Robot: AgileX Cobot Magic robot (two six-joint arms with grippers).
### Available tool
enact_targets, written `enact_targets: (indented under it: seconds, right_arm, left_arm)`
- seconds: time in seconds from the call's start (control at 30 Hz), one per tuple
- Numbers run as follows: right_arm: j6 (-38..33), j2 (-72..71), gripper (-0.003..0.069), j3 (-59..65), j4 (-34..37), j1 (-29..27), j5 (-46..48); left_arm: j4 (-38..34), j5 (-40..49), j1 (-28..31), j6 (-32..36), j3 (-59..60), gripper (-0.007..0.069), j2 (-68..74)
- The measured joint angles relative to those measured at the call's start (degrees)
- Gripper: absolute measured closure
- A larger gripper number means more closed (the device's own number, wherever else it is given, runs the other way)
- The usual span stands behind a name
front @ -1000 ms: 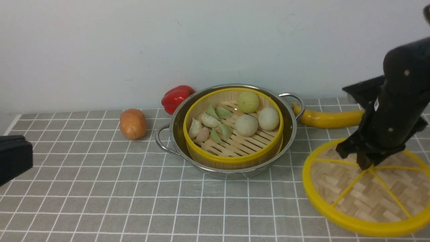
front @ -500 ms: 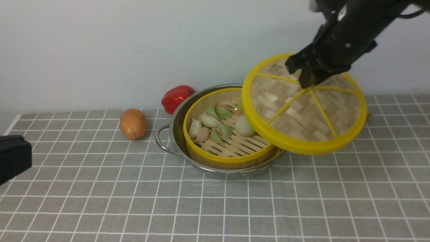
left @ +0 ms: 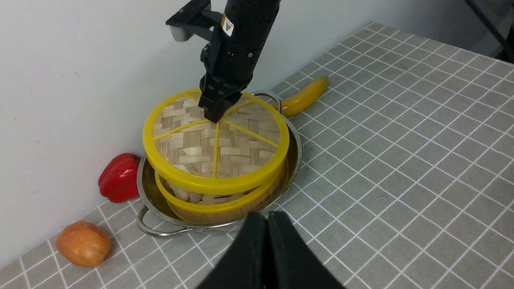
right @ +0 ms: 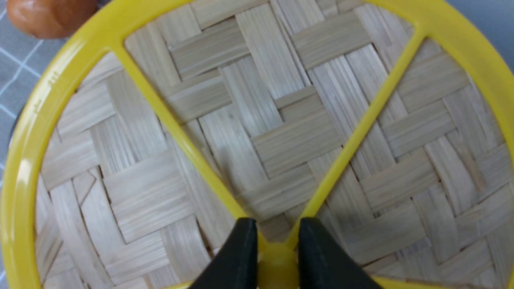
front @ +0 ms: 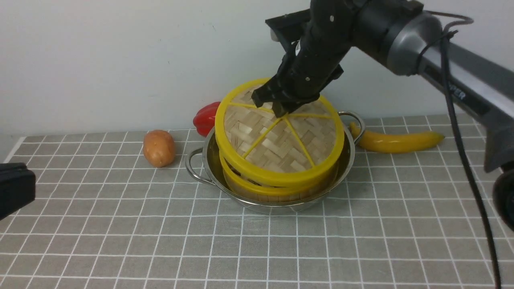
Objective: Place the steamer in the pot on the grey tablecloth, and put the lid on the steamer.
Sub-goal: 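Place the bamboo steamer lid onto the steamer basket in the pot with the right gripper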
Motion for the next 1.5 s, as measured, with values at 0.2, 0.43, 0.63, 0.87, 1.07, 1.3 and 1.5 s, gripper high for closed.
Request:
enact_targets:
  seconds: [0.2, 0.43, 0.63, 0.87, 1.07, 1.3, 1.5]
  right_arm:
    - [0.0, 2.13, 0.0516, -0.97, -0.86, 0.0, 0.0]
    - [-0.58, 3.2, 0.0516, -1.02, -1.79, 0.0, 0.05]
    - [-2.04, 4.04, 0.0516, -1.02, -1.68, 0.0, 0.17]
    - [-4.54, 4.05, 0.0516, -1.02, -1.05, 0.0, -0.77]
    - [-5.73, 4.05, 0.0516, -1.08, 0.16, 0.0, -2.75]
    - [-6.44, 4.05, 0.0516, -1.08, 0.22, 0.0, -3.24]
    - [-6.96, 4.05, 0.0516, -1.08, 0.22, 0.0, -3.47]
  left_arm:
    - [0.0, 0.0, 0.0, 0.05, 0.0, 0.0646, 0.0]
    - [0.0, 0.0, 0.0, 0.05, 0.0, 0.0646, 0.0]
    - [0.04, 0.0, 0.0, 0.1, 0.0, 0.0646, 0.0]
    - [0.04, 0.0, 0.0, 0.1, 0.0, 0.0646, 0.0]
    - [0.04, 0.0, 0.0, 0.1, 0.0, 0.0646, 0.0]
    - [0.04, 0.04, 0.0, 0.1, 0.0, 0.0646, 0.0]
    - [0.04, 0.18, 0.0, 0.1, 0.0, 0.0646, 0.0]
